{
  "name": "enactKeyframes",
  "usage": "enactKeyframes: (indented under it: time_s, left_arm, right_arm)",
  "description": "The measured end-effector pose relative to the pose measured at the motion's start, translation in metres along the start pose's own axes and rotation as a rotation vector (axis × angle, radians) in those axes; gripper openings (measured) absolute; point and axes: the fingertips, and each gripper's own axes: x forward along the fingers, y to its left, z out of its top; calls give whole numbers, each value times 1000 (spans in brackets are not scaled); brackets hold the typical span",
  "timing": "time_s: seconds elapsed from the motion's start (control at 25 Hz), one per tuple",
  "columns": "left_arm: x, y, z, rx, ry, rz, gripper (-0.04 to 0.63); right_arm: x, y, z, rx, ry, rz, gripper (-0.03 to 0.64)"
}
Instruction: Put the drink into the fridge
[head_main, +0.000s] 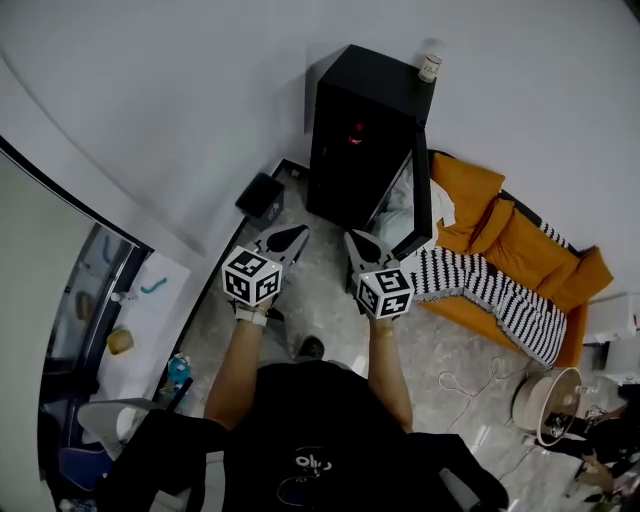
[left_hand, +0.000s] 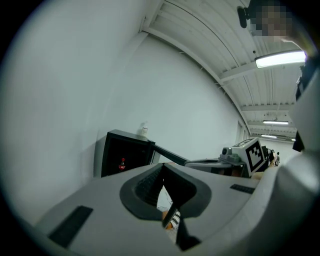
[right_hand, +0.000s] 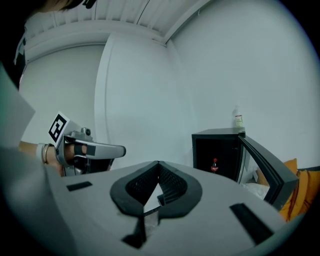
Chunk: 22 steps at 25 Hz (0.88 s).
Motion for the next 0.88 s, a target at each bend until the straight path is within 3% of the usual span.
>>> enactKeyframes:
  time_s: [0.88]
  left_arm:
    - [-8,-3,5,65,12,34,6]
  right_arm:
    - [-1,18,12,-54,-13,54,8]
